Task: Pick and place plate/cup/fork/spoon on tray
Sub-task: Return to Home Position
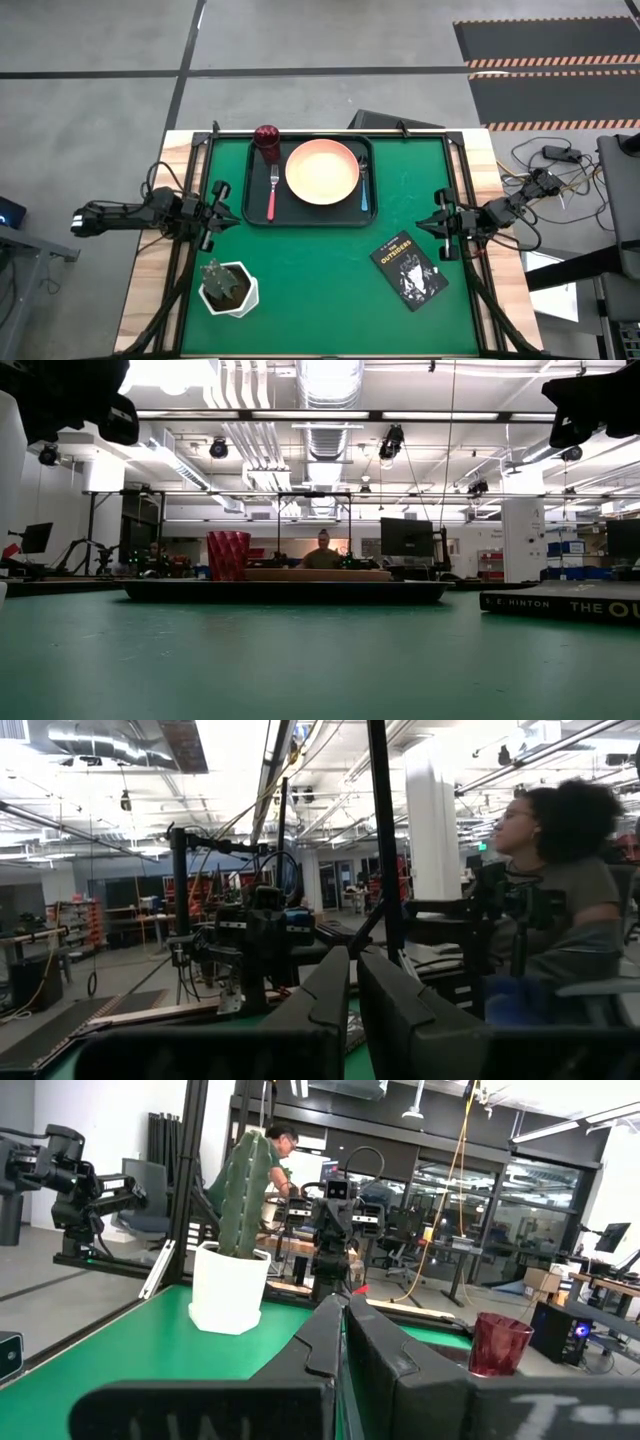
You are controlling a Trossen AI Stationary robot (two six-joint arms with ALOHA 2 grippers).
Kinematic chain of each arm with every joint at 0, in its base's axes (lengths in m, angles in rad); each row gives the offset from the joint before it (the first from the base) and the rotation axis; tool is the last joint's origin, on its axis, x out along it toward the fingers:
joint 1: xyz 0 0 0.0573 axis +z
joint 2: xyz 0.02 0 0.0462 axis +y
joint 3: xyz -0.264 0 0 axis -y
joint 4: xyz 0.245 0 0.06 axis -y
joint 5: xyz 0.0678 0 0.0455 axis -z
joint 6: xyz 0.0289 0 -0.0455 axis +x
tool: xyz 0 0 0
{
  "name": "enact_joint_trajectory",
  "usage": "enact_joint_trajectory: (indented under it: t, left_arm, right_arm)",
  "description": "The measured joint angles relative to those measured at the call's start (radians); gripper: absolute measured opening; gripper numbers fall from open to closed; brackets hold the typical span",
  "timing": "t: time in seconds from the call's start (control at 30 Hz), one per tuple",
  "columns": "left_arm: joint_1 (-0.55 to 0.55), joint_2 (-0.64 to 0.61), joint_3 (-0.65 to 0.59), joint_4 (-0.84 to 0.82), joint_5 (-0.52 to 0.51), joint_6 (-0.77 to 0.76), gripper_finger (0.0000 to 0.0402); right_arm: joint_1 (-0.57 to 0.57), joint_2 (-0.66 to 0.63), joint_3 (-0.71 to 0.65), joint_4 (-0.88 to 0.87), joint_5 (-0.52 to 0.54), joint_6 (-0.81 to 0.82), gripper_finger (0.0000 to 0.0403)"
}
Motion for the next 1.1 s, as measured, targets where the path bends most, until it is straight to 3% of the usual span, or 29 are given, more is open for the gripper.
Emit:
enact_joint_trajectory:
  t: [1.1]
  left_arm:
    - [0.000, 0.093, 0.000, 0.000, 0.000, 0.000, 0.0008]
  right_arm:
    - [0.000, 0.001, 0.000, 0.000, 0.000, 0.000, 0.0009]
